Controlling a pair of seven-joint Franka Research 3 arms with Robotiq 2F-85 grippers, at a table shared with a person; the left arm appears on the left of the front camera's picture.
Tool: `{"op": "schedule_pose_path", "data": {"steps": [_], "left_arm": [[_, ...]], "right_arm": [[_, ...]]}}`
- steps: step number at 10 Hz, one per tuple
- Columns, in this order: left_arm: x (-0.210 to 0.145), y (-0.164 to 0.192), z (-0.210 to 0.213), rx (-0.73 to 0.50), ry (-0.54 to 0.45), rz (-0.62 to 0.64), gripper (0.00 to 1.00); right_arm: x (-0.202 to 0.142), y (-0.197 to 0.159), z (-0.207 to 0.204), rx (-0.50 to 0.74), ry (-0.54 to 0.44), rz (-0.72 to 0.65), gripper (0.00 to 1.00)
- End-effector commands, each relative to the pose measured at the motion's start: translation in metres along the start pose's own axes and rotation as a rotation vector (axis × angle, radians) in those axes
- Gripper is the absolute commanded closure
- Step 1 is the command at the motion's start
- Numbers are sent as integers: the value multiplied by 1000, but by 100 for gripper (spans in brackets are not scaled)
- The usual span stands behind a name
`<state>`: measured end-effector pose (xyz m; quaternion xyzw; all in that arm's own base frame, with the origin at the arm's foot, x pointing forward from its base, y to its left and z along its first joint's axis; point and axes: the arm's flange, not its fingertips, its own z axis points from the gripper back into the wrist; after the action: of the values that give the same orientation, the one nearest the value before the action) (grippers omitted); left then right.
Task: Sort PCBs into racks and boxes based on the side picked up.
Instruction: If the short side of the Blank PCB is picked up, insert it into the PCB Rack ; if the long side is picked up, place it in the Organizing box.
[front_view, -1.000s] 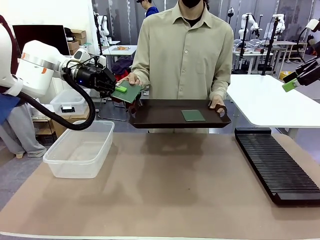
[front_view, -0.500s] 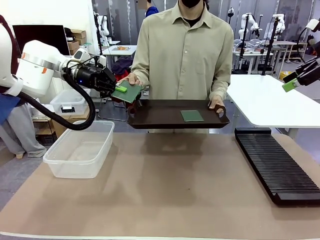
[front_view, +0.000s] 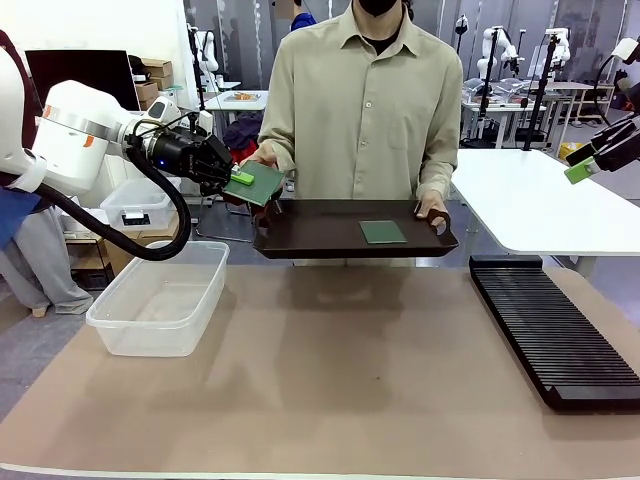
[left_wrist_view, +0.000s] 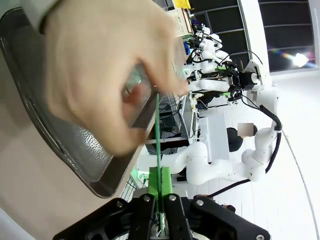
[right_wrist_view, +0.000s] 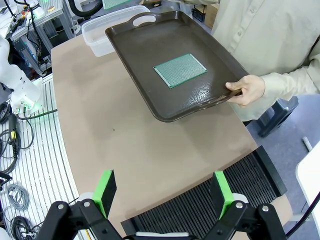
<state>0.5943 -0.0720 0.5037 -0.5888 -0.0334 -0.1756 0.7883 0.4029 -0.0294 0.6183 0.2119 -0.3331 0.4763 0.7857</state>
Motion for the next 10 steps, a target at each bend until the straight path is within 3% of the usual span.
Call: {"op": "schedule_pose_path", "data": {"steps": [1,10], "left_arm": [[0,1,0,-1,1,-3,100],[-1,-2,-1,5,1,4,97]], "right_arm": [[0,-1,-1,18,-15,9,0],[0,-1,-1,18,-15,9,0]]}}
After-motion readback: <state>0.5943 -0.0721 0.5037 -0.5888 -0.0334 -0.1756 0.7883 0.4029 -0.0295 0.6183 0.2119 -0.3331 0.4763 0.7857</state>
